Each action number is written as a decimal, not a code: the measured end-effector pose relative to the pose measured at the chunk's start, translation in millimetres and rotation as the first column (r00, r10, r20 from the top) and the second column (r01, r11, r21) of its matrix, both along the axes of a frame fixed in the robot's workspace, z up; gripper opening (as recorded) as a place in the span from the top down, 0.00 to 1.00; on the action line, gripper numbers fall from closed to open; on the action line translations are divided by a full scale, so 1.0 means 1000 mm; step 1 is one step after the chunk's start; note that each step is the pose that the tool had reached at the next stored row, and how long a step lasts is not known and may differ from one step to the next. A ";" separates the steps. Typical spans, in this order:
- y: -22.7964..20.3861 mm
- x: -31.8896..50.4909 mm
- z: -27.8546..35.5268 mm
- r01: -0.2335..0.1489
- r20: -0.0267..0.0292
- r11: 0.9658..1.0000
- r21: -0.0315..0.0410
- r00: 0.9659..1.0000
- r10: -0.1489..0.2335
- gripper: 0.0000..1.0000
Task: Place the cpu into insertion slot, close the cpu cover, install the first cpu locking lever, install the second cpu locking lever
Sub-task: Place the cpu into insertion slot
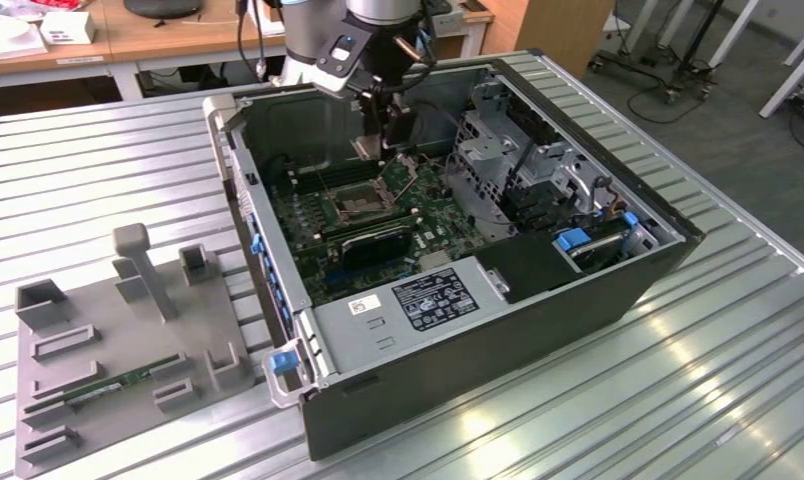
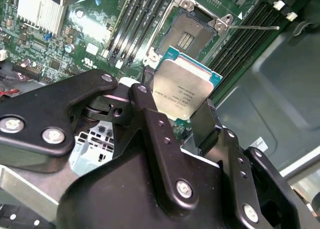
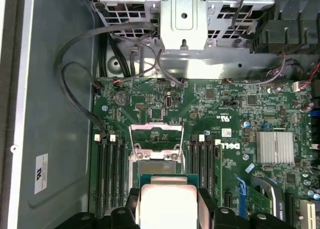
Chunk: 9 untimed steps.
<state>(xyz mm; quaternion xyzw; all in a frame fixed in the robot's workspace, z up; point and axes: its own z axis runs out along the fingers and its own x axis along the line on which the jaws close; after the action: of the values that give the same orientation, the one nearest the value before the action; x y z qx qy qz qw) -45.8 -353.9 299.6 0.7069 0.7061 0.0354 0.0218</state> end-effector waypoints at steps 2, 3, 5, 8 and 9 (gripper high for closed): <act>0.0000 -0.0009 -0.0036 0.000 0.000 1.000 0.000 1.000 0.000 0.46; 0.0000 -0.0017 -0.0054 0.000 0.000 1.000 0.000 1.000 0.000 0.46; 0.0000 -0.0034 -0.0090 -0.001 0.000 1.000 0.000 1.000 0.001 0.46; 0.0000 -0.0045 -0.0145 -0.002 0.000 1.000 0.000 1.000 0.002 0.46; 0.0000 -0.0045 -0.0163 -0.002 0.000 1.000 0.000 1.000 0.002 0.46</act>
<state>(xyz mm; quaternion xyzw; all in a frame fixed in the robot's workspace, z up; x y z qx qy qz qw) -50.3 -353.9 283.3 0.7062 0.7068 0.0354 0.0217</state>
